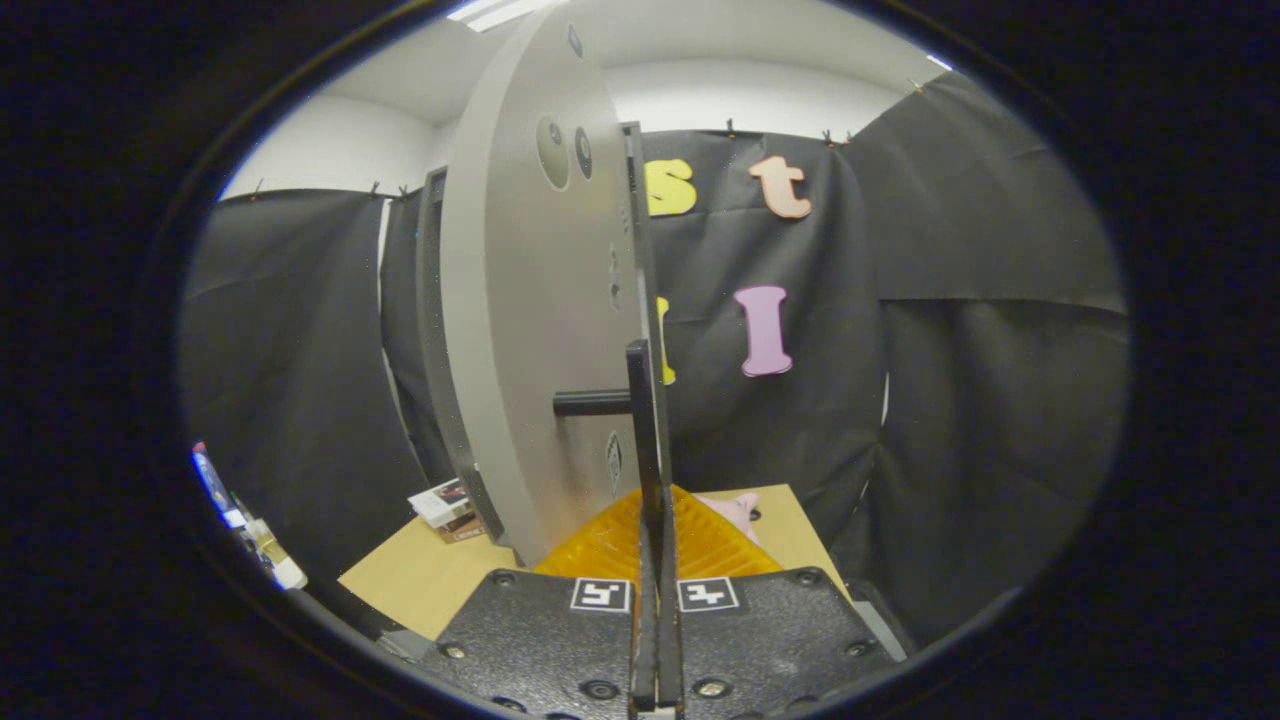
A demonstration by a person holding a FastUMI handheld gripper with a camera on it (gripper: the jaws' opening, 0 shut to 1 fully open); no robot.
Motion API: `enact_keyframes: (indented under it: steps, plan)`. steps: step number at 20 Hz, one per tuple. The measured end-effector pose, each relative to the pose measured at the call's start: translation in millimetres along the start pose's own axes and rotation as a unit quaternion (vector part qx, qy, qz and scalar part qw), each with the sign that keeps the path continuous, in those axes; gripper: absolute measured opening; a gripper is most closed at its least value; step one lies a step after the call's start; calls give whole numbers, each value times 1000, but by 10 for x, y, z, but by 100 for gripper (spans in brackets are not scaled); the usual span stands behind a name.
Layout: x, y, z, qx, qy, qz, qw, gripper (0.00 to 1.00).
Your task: Open the shoe cabinet door, grab the shoes and put them into the shoe cabinet, then close the shoe cabinet door.
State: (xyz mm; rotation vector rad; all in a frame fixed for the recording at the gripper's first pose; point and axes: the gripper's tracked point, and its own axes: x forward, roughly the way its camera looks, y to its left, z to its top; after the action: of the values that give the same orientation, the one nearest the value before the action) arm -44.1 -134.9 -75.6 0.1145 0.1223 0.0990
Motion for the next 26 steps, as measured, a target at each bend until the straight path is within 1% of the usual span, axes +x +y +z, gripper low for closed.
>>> enact_keyframes:
  steps: [2,5,9,12,14,15,17,19,21,23,26]
  plan:
    - [19,-20,-3,11,3,11,1000,4]
    - [32,-23,15,2,0,17,1000,4]
    - [-15,-74,-22,-2,2,16,1000,4]
    - [-178,-113,-122,-22,9,14,1000,5]
    - [-362,-181,-203,-41,11,3,999,5]
    - [-485,-229,-238,-49,11,-3,999,17]
    - [-720,-309,-333,-60,4,-17,998,47]
    - [-964,-375,-533,-72,8,-26,997,77]
    - [-1189,-367,-769,-78,16,-27,996,85]
    - [-1323,-242,-1091,-71,33,-16,997,90]
    - [-1315,127,-1745,-49,81,17,995,90]
